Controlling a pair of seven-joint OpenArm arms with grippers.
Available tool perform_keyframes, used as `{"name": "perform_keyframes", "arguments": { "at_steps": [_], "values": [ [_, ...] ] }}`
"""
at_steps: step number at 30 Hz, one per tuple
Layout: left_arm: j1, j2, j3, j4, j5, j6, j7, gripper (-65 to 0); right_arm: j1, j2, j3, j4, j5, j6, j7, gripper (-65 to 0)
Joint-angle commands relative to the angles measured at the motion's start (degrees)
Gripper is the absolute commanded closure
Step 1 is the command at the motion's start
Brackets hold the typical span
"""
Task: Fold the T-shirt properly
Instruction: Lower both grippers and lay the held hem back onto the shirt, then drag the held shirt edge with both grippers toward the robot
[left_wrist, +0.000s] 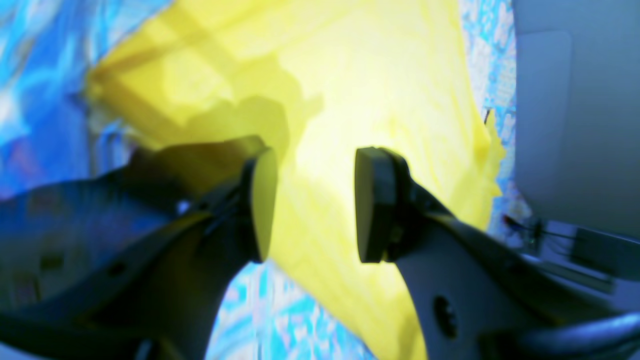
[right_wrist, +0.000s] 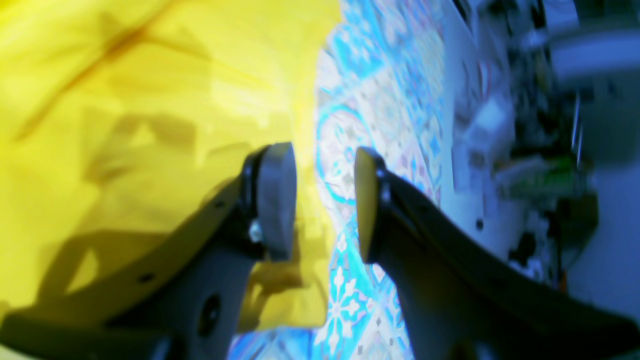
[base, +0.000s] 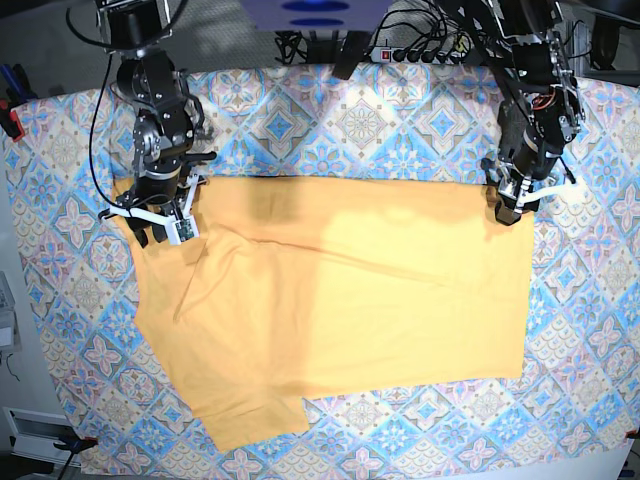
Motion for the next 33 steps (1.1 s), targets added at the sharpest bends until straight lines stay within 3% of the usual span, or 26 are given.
{"name": "perform_keyframes", "arguments": {
  "at_steps": [1,15,27,30,33],
  "values": [
    [0.18,-0.76,-0.37,1.27,-1.99,-0.8,-0.72,-25.3,-0.71,0.37,-0.02,1.87,-0.62,-0.69,0.42,-19.5],
    [1.58,-0.68,-0.45,-5.24,-9.99,-0.8,-0.81,-25.3,-5.01,0.37,-0.02,4.16,-0.62,-0.78,0.42,-19.5],
    [-5.71,-0.68,-0.45,-15.09,-9.9,-0.8,-1.07,-25.1,-4.93,0.37,-0.02,4.42,-0.62,-0.78,0.42,-19.3],
    [-7.03,-0.68,-0.45,-17.02,-9.9,-0.88,-0.81,-18.4,-5.37,0.37,-0.02,4.42,-0.62,-0.78,0.42,-19.3],
    [-6.94,-0.68,-0.37,-17.02,-9.9,-0.97,-0.81,-4.5,-7.21,0.37,-0.02,4.51,-0.71,-0.78,0.42,-19.3]
  ]
}}
